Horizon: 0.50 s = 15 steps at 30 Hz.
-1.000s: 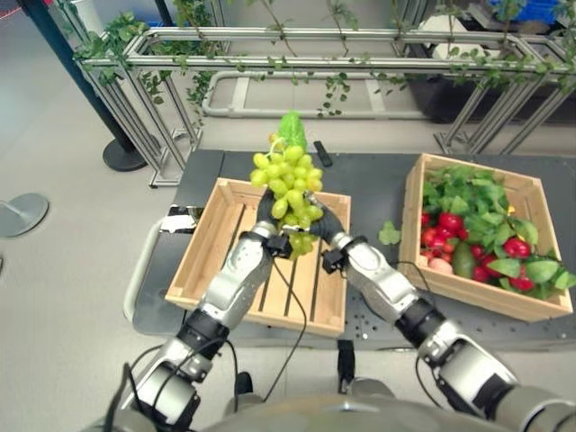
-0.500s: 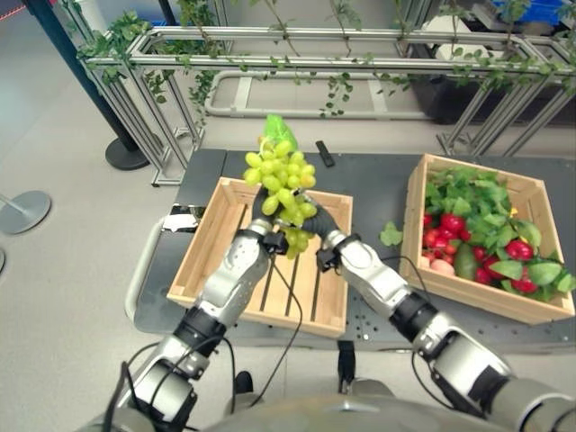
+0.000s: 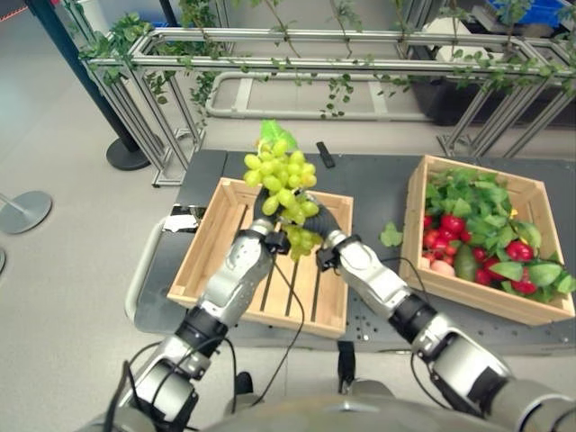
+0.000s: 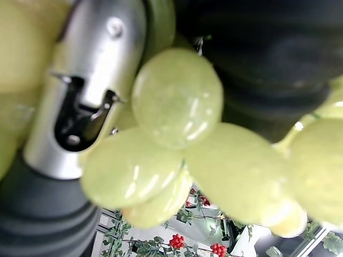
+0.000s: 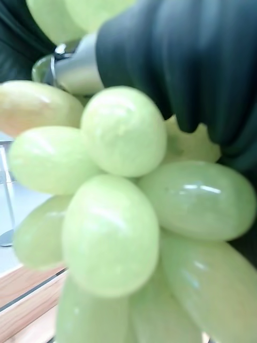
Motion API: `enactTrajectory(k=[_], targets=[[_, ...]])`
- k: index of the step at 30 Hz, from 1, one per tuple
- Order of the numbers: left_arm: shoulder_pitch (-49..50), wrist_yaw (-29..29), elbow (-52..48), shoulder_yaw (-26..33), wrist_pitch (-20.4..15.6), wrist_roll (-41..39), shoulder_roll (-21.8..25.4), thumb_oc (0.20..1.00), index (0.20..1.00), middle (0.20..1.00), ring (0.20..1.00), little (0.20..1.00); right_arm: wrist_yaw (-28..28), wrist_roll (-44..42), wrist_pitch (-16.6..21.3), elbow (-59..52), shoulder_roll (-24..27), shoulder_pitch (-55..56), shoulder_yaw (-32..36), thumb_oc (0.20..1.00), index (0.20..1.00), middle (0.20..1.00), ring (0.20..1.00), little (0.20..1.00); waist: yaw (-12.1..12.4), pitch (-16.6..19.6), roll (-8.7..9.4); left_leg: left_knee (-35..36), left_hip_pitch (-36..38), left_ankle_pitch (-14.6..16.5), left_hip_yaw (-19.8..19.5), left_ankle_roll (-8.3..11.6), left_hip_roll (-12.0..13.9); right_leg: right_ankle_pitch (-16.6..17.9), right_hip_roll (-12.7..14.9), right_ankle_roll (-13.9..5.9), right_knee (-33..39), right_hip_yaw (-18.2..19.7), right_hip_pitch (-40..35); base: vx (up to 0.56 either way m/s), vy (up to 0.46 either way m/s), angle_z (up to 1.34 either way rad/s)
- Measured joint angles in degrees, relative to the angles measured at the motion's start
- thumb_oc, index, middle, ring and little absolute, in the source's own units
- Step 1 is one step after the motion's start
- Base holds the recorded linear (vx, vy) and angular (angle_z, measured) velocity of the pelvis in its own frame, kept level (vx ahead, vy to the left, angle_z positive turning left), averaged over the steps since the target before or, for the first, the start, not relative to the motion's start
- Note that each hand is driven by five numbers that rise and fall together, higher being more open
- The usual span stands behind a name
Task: Pick up the fruits from the basket on one side to the basket on the other side
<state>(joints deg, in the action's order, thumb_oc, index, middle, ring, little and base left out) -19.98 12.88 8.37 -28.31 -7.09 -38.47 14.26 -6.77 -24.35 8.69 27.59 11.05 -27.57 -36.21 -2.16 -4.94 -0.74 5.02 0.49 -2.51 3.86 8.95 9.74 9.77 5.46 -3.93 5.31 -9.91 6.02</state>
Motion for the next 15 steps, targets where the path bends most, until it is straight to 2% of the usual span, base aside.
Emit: enactTrajectory(k=[6, 10, 14, 15], targets=[[0.19, 0.16, -0.36, -0.22, -1.10, 0.02, -1.76, 1.000, 1.000, 1.000, 1.000, 1.000, -0.88, 0.21, -0.01, -0.67, 0.71, 2.39, 3.13, 0.200, 0.200, 0.200, 0.200, 0.200, 0.03, -0.01, -0.02, 0.00, -0.03, -0.04, -0.21, -0.06, 0.11, -0.06, -0.11, 0.03, 0.26, -0.13, -0.07, -0.02, -0.050, 0.02], [1.19, -0.93, -4.06, 0.53, -2.55, 0.50, -2.11, 1.000, 1.000, 1.000, 1.000, 1.000, -1.35, 2.15, -0.42, -0.75, 2.24, 6.20, 7.86, 0.200, 0.200, 0.200, 0.200, 0.200, 0.09, -0.09, -0.14, 0.00, -0.08, -0.04, -0.98, -0.10, 0.36, -0.69, -0.24, -0.08, 0.29, -0.89, -0.54, -0.03, -0.056, 0.09], [4.35, -2.51, -7.19, 5.01, -3.93, 1.70, -1.50, 1.000, 1.000, 1.000, 1.000, 1.000, -1.29, 3.72, -0.48, -2.08, 5.97, 10.74, 11.83, 0.200, 0.200, 0.200, 0.200, 0.200, 0.32, -0.60, -0.98, -0.02, -0.22, 0.11, -1.28, -0.40, 0.59, -1.07, -0.47, -0.09, 0.27, -1.60, -0.82, -0.05, -0.070, 0.08], [6.44, -3.13, -8.07, 8.37, -4.58, 1.73, -2.49, 1.000, 1.000, 1.000, 1.000, 1.000, -1.30, 4.71, -0.45, -4.64, 6.89, 13.82, 15.23, 0.200, 0.200, 0.200, 0.200, 0.200, 0.73, -0.99, -1.57, -0.08, -0.26, 0.14, -1.69, -0.42, 0.71, -1.28, -0.44, -0.07, 0.32, -1.81, -0.90, -0.03, -0.054, 0.05]])
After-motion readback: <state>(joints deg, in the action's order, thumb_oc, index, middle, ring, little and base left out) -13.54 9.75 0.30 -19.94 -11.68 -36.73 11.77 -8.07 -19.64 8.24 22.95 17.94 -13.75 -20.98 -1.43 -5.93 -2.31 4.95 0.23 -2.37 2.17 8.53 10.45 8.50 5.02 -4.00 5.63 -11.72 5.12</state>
